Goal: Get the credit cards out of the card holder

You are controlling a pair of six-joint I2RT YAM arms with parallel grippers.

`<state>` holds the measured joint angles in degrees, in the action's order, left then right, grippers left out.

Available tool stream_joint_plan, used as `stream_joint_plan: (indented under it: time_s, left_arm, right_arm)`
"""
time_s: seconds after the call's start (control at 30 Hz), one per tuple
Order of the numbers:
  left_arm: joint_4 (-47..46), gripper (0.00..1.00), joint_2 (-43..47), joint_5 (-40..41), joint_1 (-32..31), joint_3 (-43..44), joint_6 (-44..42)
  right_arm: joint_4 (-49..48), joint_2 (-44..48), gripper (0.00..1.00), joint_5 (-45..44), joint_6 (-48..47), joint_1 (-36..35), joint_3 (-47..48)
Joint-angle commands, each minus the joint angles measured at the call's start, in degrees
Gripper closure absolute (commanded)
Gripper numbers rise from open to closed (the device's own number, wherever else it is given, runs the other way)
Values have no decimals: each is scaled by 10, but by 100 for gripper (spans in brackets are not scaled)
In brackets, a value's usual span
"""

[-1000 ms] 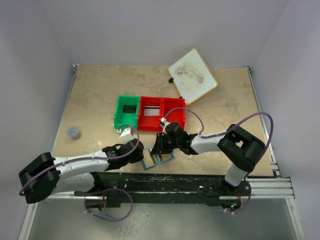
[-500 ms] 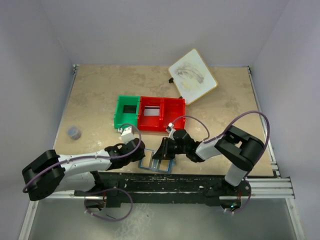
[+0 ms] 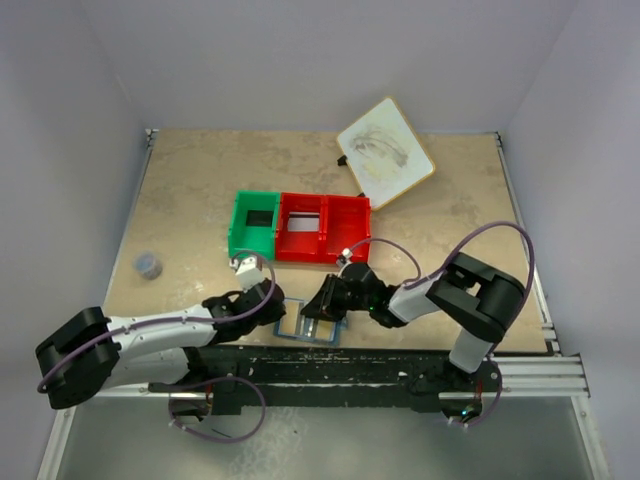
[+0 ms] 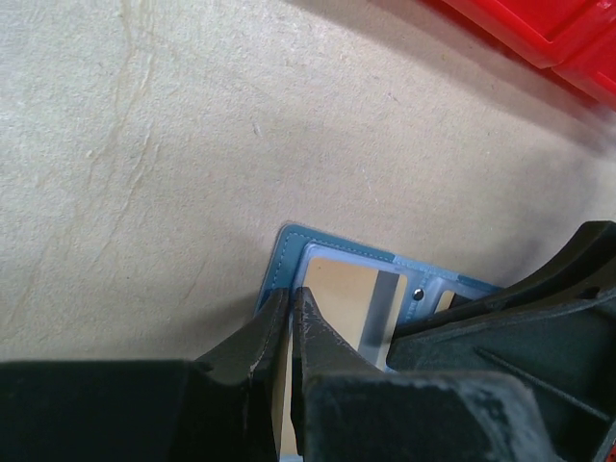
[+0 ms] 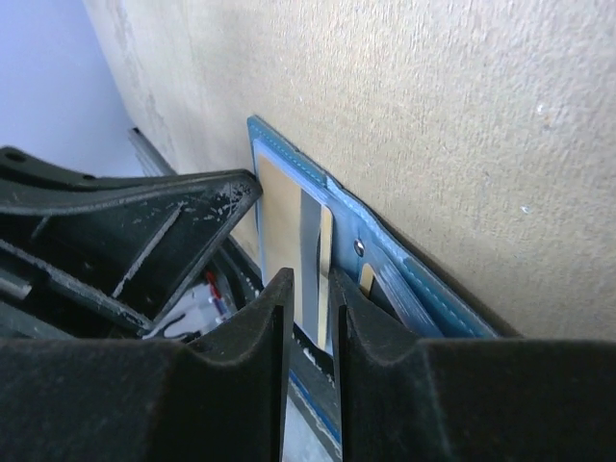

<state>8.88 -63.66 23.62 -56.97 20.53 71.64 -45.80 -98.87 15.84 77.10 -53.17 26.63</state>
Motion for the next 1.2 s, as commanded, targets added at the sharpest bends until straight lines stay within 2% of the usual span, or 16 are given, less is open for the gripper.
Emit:
stream_joint_plan:
  time_s: [0.0,0.07,0.2,0.37,0.47,0.67,0.83,0.93,1.1,1.17]
  left_arm:
    - [19,100,11,-40,-4,-14,8]
    - [26,94,19,-44,-4,-11,0]
    - [33,88,43,-57,-6,-19,-7]
    - [57,85,45,-86,-7,-16,-33]
    - [56,83,45,-93,-7,-17,-47]
    - [60,95,-17,-64,-7,0,-40]
    - [48,99,-17,-51,-7,4,-33]
    - [38,100,-15,-56,-7,1,-30]
    - [31,100,-3,-66,-9,-15,-22]
    - [23,100,5,-72,-9,-26,-18]
  right_arm:
    - [102,15,75,-90,16,-21,58]
    - [103,11,76,-104,23,-27,58]
    - [5,10,80,-105,53,-29,15]
    - [25,-6,82,-92,41,-30,42]
    - [-7,-15,84,-80,32,-30,38]
    - [-15,-15,89,-32,-41,-33,59]
    - [15,2,80,0,-94,-33,67]
    - [21,-16,80,0,-94,-33,84]
    - [-23,-36,87,-10,-43,-33,69]
    - [-13,-32,96,-31,-36,-33,76]
